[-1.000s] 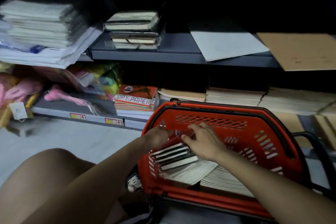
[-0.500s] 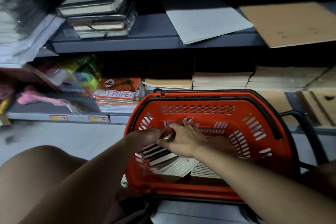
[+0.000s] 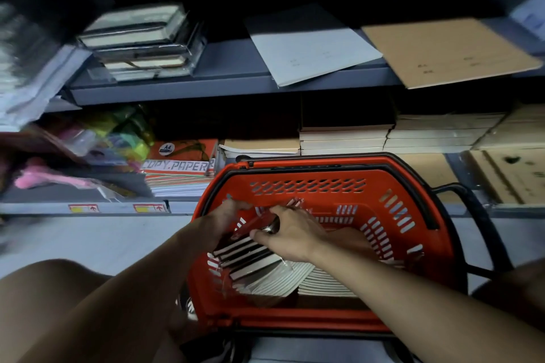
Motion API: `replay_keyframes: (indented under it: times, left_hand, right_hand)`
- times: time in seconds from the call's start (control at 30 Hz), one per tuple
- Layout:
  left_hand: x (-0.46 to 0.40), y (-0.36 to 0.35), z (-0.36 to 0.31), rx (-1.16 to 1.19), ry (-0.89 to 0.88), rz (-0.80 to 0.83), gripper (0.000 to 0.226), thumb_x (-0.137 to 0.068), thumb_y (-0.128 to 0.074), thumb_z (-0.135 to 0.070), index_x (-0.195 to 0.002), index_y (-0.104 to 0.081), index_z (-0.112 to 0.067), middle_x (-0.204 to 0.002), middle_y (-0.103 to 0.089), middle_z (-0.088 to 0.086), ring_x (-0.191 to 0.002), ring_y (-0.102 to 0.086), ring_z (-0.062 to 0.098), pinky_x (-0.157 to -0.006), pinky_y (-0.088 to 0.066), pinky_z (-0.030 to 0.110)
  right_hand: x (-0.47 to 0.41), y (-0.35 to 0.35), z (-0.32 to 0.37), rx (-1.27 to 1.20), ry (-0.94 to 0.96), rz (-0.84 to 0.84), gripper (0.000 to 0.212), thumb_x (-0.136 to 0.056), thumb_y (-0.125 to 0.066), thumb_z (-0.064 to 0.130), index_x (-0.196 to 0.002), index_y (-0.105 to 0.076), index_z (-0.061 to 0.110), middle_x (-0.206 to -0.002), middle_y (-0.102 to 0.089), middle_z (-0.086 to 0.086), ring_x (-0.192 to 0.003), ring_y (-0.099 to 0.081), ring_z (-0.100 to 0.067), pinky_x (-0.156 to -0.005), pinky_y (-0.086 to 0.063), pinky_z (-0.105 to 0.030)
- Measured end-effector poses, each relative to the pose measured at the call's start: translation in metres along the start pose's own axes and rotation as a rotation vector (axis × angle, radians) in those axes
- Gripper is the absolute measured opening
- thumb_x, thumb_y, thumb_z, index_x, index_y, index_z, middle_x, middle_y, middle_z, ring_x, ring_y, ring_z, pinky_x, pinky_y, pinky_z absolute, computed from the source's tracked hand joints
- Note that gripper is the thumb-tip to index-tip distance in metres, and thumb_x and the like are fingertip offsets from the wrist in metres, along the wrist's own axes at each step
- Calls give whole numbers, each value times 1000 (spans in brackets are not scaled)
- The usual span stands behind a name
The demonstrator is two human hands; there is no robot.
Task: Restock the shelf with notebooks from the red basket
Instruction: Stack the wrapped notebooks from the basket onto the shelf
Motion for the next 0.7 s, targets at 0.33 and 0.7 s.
replay_keyframes:
  times: [0.33,0.7]
  left_hand:
    - [-9,40,23,167,-161,-33,57,-68,-75,-33,-121,-68,-14,-120,-70,16,-109,-66,40,-97,-51,49]
    - [20,53,30,273,-234,-28,20,-81,-67,4,-100,-69,1,-97,-72,20,-89,-72,32,-77,-56,40]
  right_hand:
    - [5,5,-3,-185,30,-20,70,-88,-71,65,-145,-55,26,-94,-72,15,-88,-57,3,-84,-44,-18]
    - [14,-4,6,-296,53,-89,94,-62,-72,88,-138,-58,34,-117,-70,8,-112,-67,-13,-102,-53,-37]
Point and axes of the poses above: each hand's wrist, its own x-axis away from the middle knuckle, its own y-axis out of the back of the hand, z = x × y, the point moved 1 cm from there along -x, towards the middle knuckle
